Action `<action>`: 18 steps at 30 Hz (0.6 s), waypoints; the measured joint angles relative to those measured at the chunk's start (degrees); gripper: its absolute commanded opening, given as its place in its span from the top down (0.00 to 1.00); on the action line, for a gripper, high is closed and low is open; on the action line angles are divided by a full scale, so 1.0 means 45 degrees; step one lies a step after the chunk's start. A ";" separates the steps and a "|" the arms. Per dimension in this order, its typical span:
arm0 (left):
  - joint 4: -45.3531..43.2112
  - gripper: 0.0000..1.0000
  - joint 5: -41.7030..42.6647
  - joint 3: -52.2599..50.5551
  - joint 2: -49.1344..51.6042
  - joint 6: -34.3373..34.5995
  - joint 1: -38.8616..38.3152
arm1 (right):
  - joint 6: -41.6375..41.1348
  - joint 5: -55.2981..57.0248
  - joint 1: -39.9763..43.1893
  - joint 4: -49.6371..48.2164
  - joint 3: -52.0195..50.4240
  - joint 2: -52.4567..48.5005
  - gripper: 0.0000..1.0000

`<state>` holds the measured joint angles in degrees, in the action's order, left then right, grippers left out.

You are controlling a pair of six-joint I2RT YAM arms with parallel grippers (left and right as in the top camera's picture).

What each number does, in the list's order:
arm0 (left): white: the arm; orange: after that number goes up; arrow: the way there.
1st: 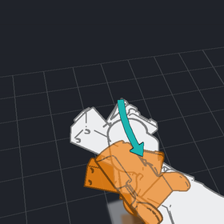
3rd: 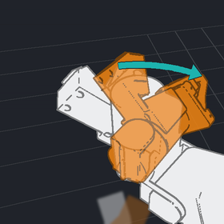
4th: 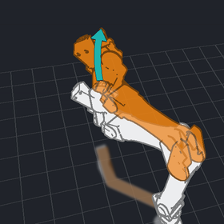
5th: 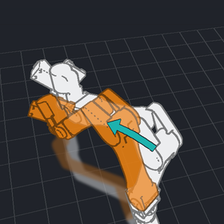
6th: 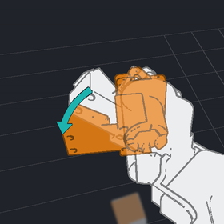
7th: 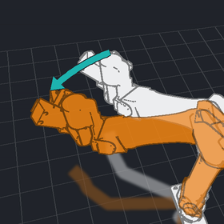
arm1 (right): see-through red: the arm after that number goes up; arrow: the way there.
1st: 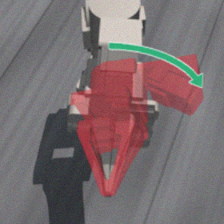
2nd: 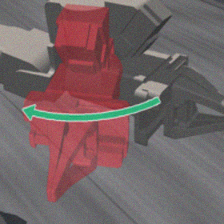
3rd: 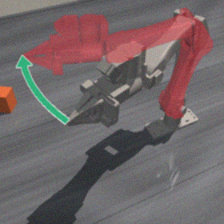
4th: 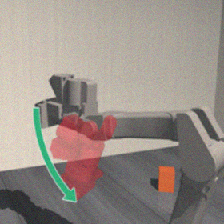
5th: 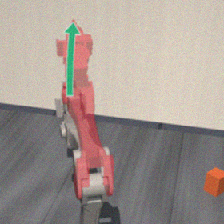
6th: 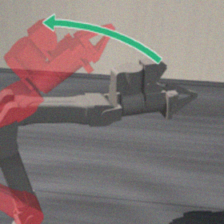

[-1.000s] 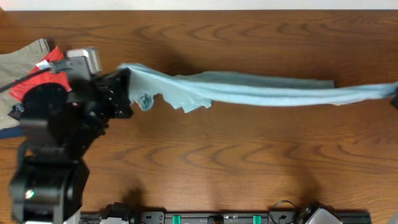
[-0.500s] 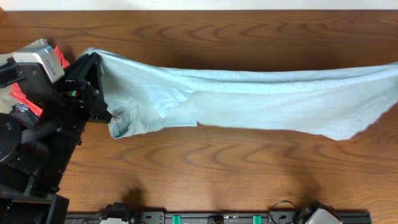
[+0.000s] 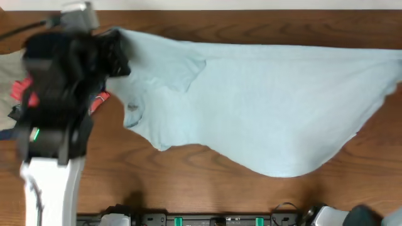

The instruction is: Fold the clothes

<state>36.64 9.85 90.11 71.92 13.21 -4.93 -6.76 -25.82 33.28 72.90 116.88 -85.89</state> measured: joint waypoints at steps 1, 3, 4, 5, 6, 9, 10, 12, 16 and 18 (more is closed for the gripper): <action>-0.0180 0.94 -0.0005 0.0000 0.0491 0.0000 0.0000 | 0.0141 0.0024 -0.0233 -0.0005 0.0000 -0.0437 0.99; -0.0500 0.94 -0.0024 0.0000 0.1253 0.0000 0.0000 | 0.0330 0.0029 -0.0588 -0.0024 -0.0010 -0.1103 0.99; -0.0729 0.94 -0.0044 0.0000 0.1681 -0.0005 0.0000 | 0.0413 0.0034 -0.0763 -0.0083 -0.0010 -0.1467 0.99; -0.1010 0.94 -0.0053 0.0000 0.2045 -0.0034 0.0000 | 0.0461 0.0049 -0.0913 -0.0204 -0.0015 -0.1739 0.99; -0.1443 0.94 -0.0078 0.0000 0.2453 -0.0087 0.0000 | 0.0525 0.0087 -0.1132 -0.0549 -0.0019 -0.2186 0.99; -0.3157 0.94 -0.0117 -0.0005 0.3468 -0.0321 0.0000 | 0.0573 0.0107 -0.1545 -0.1948 -0.0058 -0.3065 0.99; -0.3798 0.94 -0.0151 -0.0005 0.3740 -0.0350 0.0000 | 0.0476 0.0102 -0.1685 -0.2778 -0.0068 -0.3361 0.99; -0.5085 0.94 -0.0194 -0.0005 0.4187 -0.0398 0.0000 | 0.0092 0.0131 -0.1870 -0.4386 -0.0097 -0.3745 0.99; -0.6815 0.94 -0.0432 0.0199 0.4391 -0.0423 -0.0024 | -0.1292 0.0160 -0.1826 -0.7174 -0.0083 -0.3745 0.99; -0.7203 0.94 -0.0690 0.0923 0.4401 -0.0423 -0.0034 | -0.1889 0.0301 -0.1685 -0.8029 0.0019 -0.3526 0.99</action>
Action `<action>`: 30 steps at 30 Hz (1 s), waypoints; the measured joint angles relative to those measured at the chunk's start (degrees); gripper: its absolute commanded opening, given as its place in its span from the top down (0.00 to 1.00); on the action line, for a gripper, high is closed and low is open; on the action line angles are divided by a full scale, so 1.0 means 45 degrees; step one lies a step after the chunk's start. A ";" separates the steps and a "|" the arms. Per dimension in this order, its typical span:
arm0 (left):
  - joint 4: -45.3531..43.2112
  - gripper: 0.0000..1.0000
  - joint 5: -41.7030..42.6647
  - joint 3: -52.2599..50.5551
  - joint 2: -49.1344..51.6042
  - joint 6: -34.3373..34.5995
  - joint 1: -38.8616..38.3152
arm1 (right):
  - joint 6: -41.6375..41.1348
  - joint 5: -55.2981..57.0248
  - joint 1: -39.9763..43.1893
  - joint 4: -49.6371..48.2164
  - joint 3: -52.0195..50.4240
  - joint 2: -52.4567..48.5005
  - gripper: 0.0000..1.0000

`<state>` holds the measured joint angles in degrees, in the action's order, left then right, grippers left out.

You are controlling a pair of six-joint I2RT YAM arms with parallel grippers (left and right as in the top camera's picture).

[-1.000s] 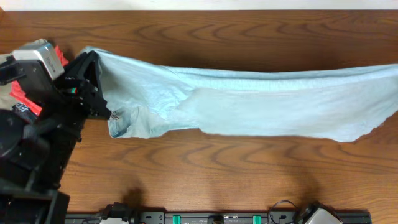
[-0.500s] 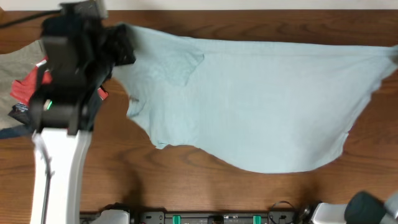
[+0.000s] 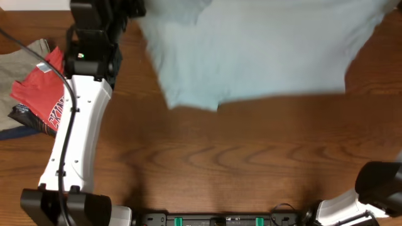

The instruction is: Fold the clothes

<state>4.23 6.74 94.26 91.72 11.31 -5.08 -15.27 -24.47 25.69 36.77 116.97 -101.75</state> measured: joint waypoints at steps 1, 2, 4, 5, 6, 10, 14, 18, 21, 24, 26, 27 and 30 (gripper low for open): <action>-0.0155 0.94 -0.0102 0.0544 0.0005 0.0000 -0.0005 | -0.0359 0.0107 0.0141 -0.0321 0.0083 0.0209 0.99; -0.0262 0.94 -0.0170 0.1156 0.0005 0.0000 -0.0015 | -0.0568 0.0185 0.0267 -0.0442 0.0146 0.0403 0.99; -0.0325 0.94 -0.0223 0.2331 0.0000 -0.0005 -0.0049 | -0.0879 0.0345 0.0539 -0.0447 0.0296 0.0899 0.99; -0.0228 0.94 -0.0248 0.2909 -0.0039 -0.0005 -0.0063 | -0.0937 0.0384 0.0675 -0.0355 0.0355 0.1175 0.99; -0.0010 0.94 -0.0257 0.3439 -0.0087 -0.0005 -0.0083 | -0.0952 0.0452 0.0801 -0.0141 0.0442 0.1452 0.99; 0.2200 0.94 -0.0151 0.4653 -0.0612 0.0000 -0.0083 | -0.0680 0.1224 0.1049 0.1797 0.0835 0.2336 0.99; 0.6839 0.94 0.0204 0.4857 -0.0913 -0.0005 -0.0087 | -0.0107 0.2686 0.1030 0.3891 0.0787 0.2234 0.99; 1.1147 0.94 0.0461 0.4473 -0.0403 0.0005 -0.0087 | 0.0267 0.3891 0.1025 0.5576 0.0627 0.1331 0.99; 1.3406 0.94 0.0321 0.4051 0.0199 0.0000 -0.0015 | 0.0452 0.5095 0.1044 0.6970 0.0534 0.0369 0.99; 1.5067 0.94 0.0214 0.3648 0.0651 0.0000 0.0058 | 0.0539 0.5931 0.1117 0.8437 0.0452 -0.0471 0.99; 1.5849 0.94 0.0170 0.3405 0.0801 0.0000 0.0058 | 0.0563 0.6275 0.1117 0.9267 0.0418 -0.0782 0.99; 1.6150 0.94 0.0175 0.3235 0.0821 0.0000 0.0058 | 0.0563 0.6460 0.1112 0.9787 0.0403 -0.0918 0.99; 1.6645 0.93 0.0350 0.2657 0.0821 -0.0005 0.0058 | 0.0563 0.6766 0.1112 1.0681 0.0262 -0.1049 0.99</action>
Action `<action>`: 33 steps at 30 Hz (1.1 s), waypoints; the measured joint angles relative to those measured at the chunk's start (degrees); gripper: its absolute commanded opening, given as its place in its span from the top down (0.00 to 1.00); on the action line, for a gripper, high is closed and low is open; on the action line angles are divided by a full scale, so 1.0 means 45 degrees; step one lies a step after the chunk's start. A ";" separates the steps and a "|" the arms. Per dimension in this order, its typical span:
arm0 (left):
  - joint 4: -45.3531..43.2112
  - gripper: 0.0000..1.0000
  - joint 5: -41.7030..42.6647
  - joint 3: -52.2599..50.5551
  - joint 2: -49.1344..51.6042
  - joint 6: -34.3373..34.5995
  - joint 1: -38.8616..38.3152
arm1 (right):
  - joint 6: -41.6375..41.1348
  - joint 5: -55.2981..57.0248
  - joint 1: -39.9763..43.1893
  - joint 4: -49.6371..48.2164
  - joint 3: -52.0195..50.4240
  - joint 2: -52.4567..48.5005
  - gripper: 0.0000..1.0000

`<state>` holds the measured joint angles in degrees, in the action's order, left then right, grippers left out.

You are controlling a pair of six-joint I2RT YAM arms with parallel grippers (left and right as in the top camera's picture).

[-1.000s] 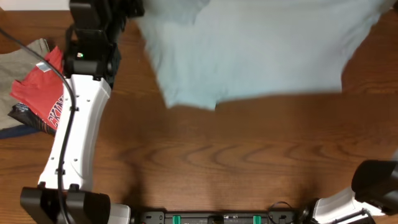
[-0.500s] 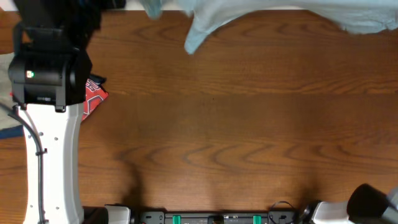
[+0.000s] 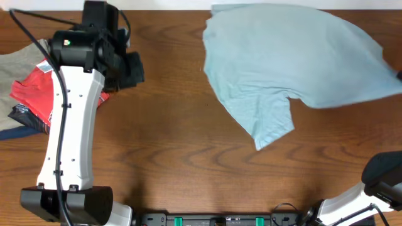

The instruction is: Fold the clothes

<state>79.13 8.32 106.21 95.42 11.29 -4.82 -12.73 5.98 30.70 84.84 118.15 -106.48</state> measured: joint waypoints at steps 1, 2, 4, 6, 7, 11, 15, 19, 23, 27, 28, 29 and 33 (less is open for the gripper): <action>0.0005 0.94 0.0180 -0.0228 0.0000 -0.0005 0.0000 | 0.0000 0.0073 0.0000 0.0189 -0.0117 0.0000 0.99; -0.0010 0.94 0.0389 -0.0471 0.0000 0.0005 0.0000 | 0.0000 0.0121 0.0005 0.0267 -0.0219 0.0000 0.99; -0.0238 0.94 0.0942 -0.1035 0.0000 0.0000 -0.0044 | 0.0000 0.0189 0.0005 0.0287 -0.0505 0.0000 0.99; -0.0738 0.94 0.1491 -0.1651 0.0000 0.0005 -0.0180 | -0.0005 0.0243 0.0000 0.0291 -0.0869 0.0000 0.99; -0.1122 0.94 0.1749 -0.2035 0.0000 0.0005 -0.0316 | -0.0005 0.0262 0.0000 0.0287 -0.1059 0.0000 0.99; -0.2560 0.87 0.2652 -0.3492 0.0000 0.0005 -0.1200 | -0.0005 0.0296 0.0000 0.0253 -0.1700 0.0000 0.99; -0.4138 0.34 0.3225 -0.4847 0.0010 0.0146 -0.2429 | -0.0005 0.0311 0.0000 0.0165 -0.2093 0.0000 0.99; -0.6071 0.31 0.3512 -0.6115 0.0015 0.0651 -0.3711 | -0.0005 0.0311 0.0005 0.0136 -0.2244 0.0000 0.99; -0.7456 0.24 0.3628 -0.6713 0.0316 0.0986 -0.4585 | -0.0005 0.0301 0.0000 0.0131 -0.2249 0.0000 0.99; -0.8437 0.23 0.3706 -0.6747 0.1137 0.1321 -0.5066 | -0.0005 0.0296 0.0000 0.0131 -0.2254 0.0000 0.99; -0.8621 0.21 0.3735 -0.6751 0.1321 0.1423 -0.5124 | -0.0005 0.0301 0.0000 0.0131 -0.2254 0.0000 0.99; -0.8840 0.19 0.3735 -0.6751 0.1617 0.1540 -0.5178 | -0.0005 0.0296 0.0000 0.0126 -0.2254 0.0000 0.99; -0.9568 0.19 0.3740 -0.6761 0.2686 0.2030 -0.5309 | -0.0005 0.0296 0.0000 0.0107 -0.2254 0.0000 0.99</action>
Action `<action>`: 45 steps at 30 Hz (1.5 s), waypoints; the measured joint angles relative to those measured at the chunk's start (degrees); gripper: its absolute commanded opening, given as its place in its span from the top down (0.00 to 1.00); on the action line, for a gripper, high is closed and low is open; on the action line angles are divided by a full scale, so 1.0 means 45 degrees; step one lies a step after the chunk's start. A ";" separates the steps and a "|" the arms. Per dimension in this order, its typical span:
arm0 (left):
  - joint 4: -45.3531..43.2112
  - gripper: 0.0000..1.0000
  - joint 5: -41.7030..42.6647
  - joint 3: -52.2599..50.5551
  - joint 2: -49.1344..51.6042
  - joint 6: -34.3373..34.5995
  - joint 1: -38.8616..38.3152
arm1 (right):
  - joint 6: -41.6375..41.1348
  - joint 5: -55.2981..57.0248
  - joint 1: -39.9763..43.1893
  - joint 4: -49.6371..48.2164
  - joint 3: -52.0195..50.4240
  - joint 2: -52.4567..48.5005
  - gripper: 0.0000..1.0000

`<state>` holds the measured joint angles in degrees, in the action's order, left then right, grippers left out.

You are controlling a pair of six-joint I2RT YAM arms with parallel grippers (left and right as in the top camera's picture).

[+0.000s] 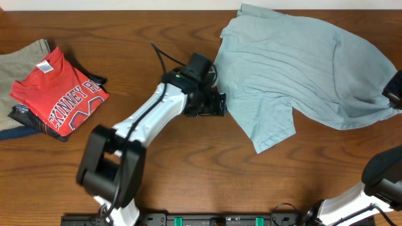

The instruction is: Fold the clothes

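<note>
A light blue T-shirt (301, 69) lies rumpled on the table's far right, one flap reaching toward the front at the middle. My left gripper (220, 105) is low at the shirt's left edge, its jaws apart and facing the cloth, nothing between them. Of my right gripper (394, 94) only a dark corner shows at the frame's right border, against the shirt's right hem. Its fingers are out of sight.
A pile of folded clothes sits at the far left, a red printed shirt (59, 94) on top of tan and dark ones. The left arm (144, 122) stretches diagonally from the front left. The right arm's base (383, 182) stands at the front right corner.
My left arm has swung from the far left by the pile to the middle, its gripper now at the shirt's left edge. The shirt has settled flatter and a little to the right.
First the blue shirt was stretched wide across the table, my left gripper at its left end. Then it hung farther back, still spread. Later it lay bunched at the right with the left gripper apart from it near the pile. Now that gripper is at its left edge.
</note>
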<state>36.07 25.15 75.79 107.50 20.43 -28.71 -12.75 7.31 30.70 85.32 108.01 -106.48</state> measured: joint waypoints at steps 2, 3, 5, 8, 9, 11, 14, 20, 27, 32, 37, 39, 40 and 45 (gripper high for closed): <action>-0.0447 0.19 0.0058 -0.0029 0.0461 0.0185 -0.0073 | 0.0000 0.0005 0.0000 -0.0024 0.0000 0.0000 0.99; -0.0772 0.19 0.0136 -0.0029 0.0699 0.0277 -0.0117 | 0.0000 0.0000 0.0005 -0.0024 0.0000 0.0000 0.99; -0.1336 0.19 0.0301 -0.0034 0.1083 0.0491 -0.0248 | 0.0000 0.0000 0.0000 -0.0024 0.0000 0.0000 0.99; -0.2278 0.19 0.0427 -0.0044 0.1651 0.0957 -0.0593 | 0.0000 0.0000 0.0000 -0.0034 -0.0005 0.0000 0.99; -0.2633 0.19 0.0437 -0.0039 0.1826 0.1132 -0.0724 | 0.0000 0.0000 0.0005 -0.0029 -0.0010 0.0000 0.99; -0.3395 0.19 0.0573 -0.0010 0.2132 0.1477 -0.1030 | 0.0000 0.0000 0.0000 -0.0034 -0.0019 0.0000 0.99; -0.4556 0.24 0.0685 0.0015 0.2385 0.1987 -0.1535 | 0.0000 -0.0034 0.0000 -0.0034 -0.0019 0.0000 0.99; -0.6091 0.55 0.0675 0.0015 0.2875 0.2497 -0.2361 | 0.0000 -0.0044 0.0000 -0.0039 -0.0019 0.0000 0.99; -0.7053 0.94 0.0593 -0.0019 0.3143 0.2701 -0.2210 | -0.0005 -0.0049 0.0000 -0.0068 -0.0019 0.0000 0.99; -0.6649 0.94 0.0568 -0.0019 0.3143 0.2715 -0.2079 | 0.0000 -0.0049 0.0000 -0.0087 -0.0019 0.0000 0.99; -0.4201 0.94 0.0704 -0.0015 0.2837 0.2569 -0.1243 | 0.0000 -0.0053 0.0005 -0.0146 -0.0029 0.0000 0.99; -0.2953 0.94 0.0670 -0.0010 0.2613 0.2283 -0.0607 | 0.0000 -0.0044 0.0000 -0.0180 -0.0058 0.0000 0.99; -0.2225 0.94 0.0602 -0.0029 0.2448 0.2064 -0.0155 | 0.0000 -0.0058 0.0005 -0.0209 -0.0112 0.0000 0.99; -0.0102 0.94 0.0287 -0.0073 0.1258 0.0947 0.2302 | -0.0005 -0.0053 0.0005 -0.0223 -0.0719 0.0000 0.99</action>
<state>35.62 26.44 75.46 113.16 24.69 -18.35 -12.78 7.07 30.72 84.31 104.77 -106.48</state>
